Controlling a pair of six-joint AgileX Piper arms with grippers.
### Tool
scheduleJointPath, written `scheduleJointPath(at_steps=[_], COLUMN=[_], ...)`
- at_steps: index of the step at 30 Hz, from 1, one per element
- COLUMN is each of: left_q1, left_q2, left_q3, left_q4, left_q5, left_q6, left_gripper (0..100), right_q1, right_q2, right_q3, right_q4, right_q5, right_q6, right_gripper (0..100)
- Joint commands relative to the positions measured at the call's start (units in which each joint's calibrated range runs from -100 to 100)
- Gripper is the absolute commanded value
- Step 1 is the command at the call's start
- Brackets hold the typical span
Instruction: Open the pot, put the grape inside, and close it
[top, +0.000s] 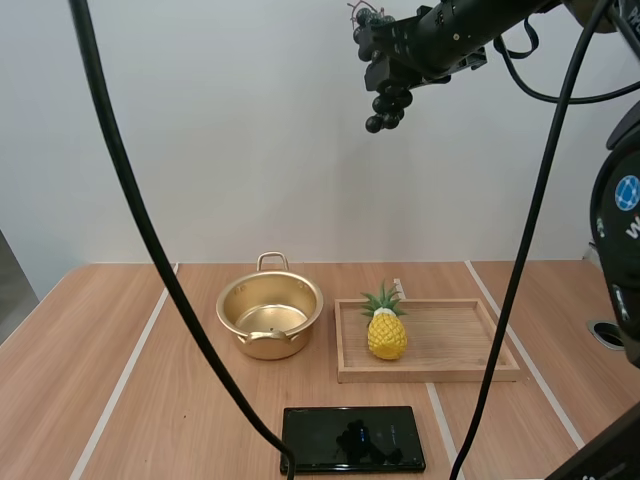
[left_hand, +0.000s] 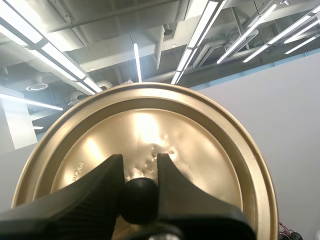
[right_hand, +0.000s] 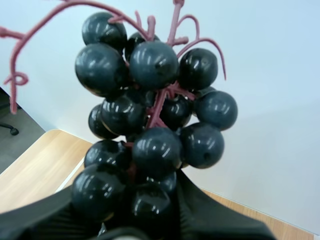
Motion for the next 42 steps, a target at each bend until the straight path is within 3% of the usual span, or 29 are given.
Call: scheduleJointPath(at_steps=[1,7,11,17,26,42], left_q1=[0.06,0.06,0.06,0.06,0.06,0.06], left_q2=[0.09,0.09,0.09,0.09,0.09,0.09], left_q3=[-0.23,-0.23,-0.23,-0.23,-0.23,-0.23], left_q4=[0.04,0.04,0.04,1.22,1.31,1.31], left_q5=[0.12,0.76,2.42,3.04,5.64,8.64], left_q6=[0.19,0.31,1.33,1.33,2.45,2.45], left_gripper=[0,0,0,0,0,0], right_q1=[1.29,8.33,13.93,18.70,22.07,22.21], right_q2=[-1.01,-0.77,-0.11,1.51,7.25,19.97], right_q3=[-0.93,-0.79,-0.53,3.82,9.81,12.90], right_q4=[0.22,-4.30,-11.79,-20.83,-21.71,-21.60], right_q5=[0.00,0.00,0.00,0.00,0.00,0.00], right_q6=[-2.75,-3.85,-3.85,-4.58,-4.58,-4.11], right_gripper=[0,0,0,0,0,0])
